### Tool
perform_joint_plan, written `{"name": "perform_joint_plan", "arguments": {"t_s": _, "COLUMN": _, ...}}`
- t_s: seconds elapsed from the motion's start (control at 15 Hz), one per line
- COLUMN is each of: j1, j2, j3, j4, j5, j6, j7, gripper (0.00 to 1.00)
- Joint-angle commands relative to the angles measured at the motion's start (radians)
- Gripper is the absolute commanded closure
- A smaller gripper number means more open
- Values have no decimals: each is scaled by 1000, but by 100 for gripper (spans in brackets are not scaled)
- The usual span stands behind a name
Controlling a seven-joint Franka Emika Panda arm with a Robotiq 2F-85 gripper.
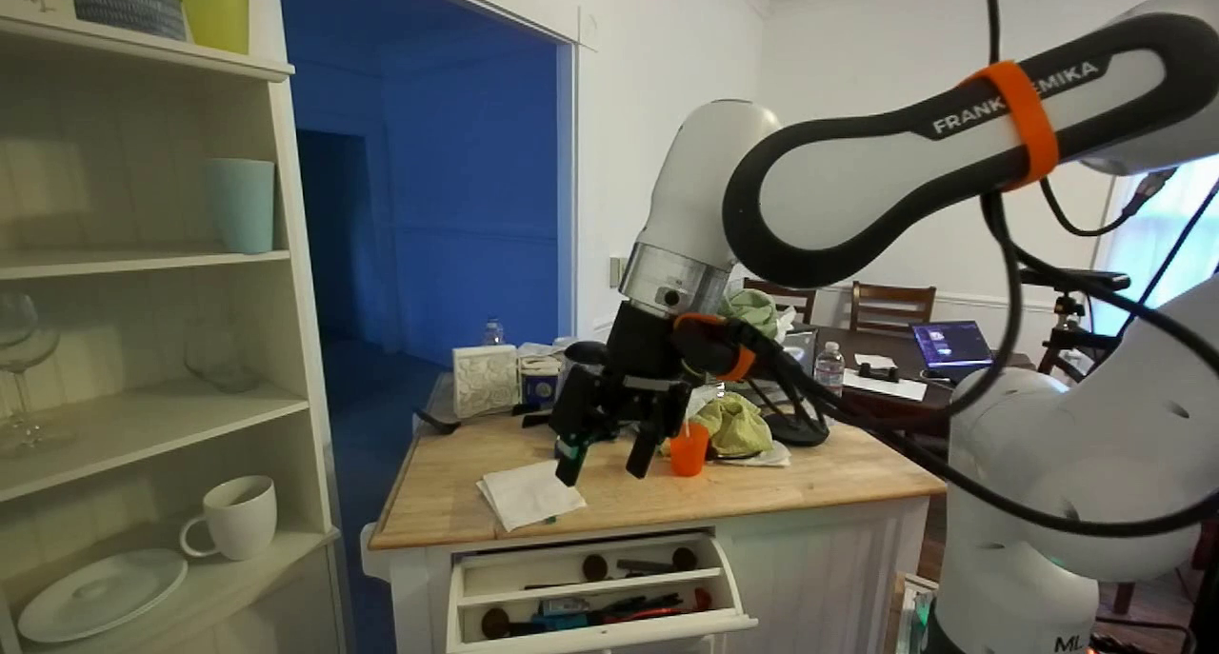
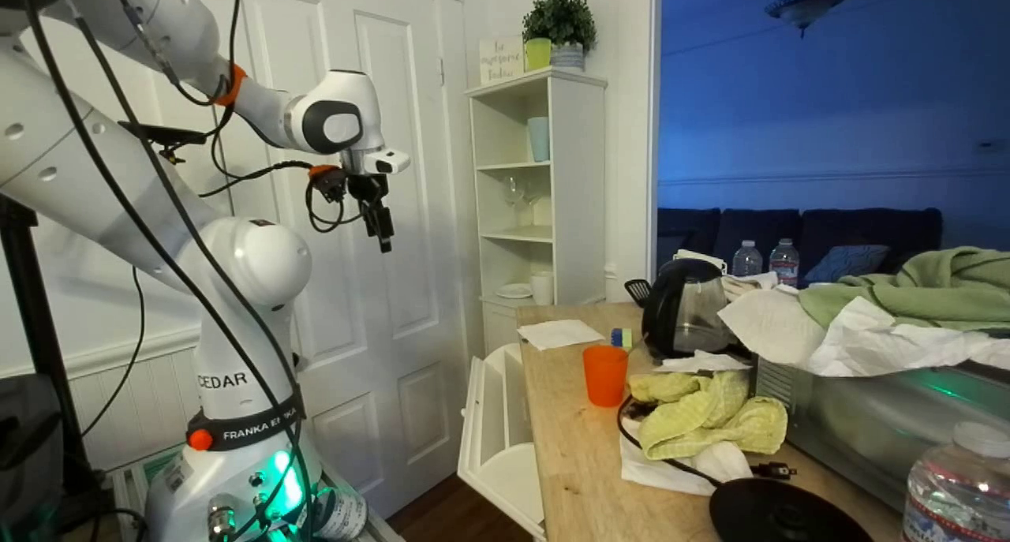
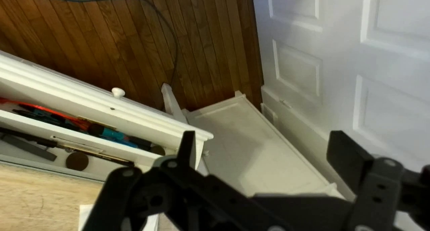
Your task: Move the white and yellow stack of blocks to the front left corner of the counter.
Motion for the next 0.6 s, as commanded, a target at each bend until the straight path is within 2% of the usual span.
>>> {"name": "perform_joint_plan", "arguments": {"t_s": 0.0, "j1": -138, "j2": 235, "j3": 21, "j4": 105, "j5": -33, "j6": 169, "j7": 87, "gripper": 0}}
{"name": "perform_joint_plan", "arguments": {"t_s": 0.2, "j1": -259, "j2": 399, "j3": 13, "j4": 186, "j5": -96, "j6": 320, "j7": 157, "gripper": 0}}
{"name": "perform_joint_plan", "arguments": {"t_s": 0.33, "j1": -342, "j2": 487, "j3": 23, "j4": 241, "j5": -183, "j6": 412, "j7": 245, "gripper": 0}}
{"name": "perform_joint_plan", "arguments": {"t_s": 0.47, "j1": -423, "j2": 552, "j3": 50, "j4": 283, "j5": -321, "j6": 485, "j7": 394, "gripper": 0}}
{"name": "perform_joint_plan", "arguments": {"t_s": 0.53, "j1": -517, "j2": 572, "j3": 118, "j4": 300, "j5": -370, "j6": 499, "j7": 461, "gripper": 0}}
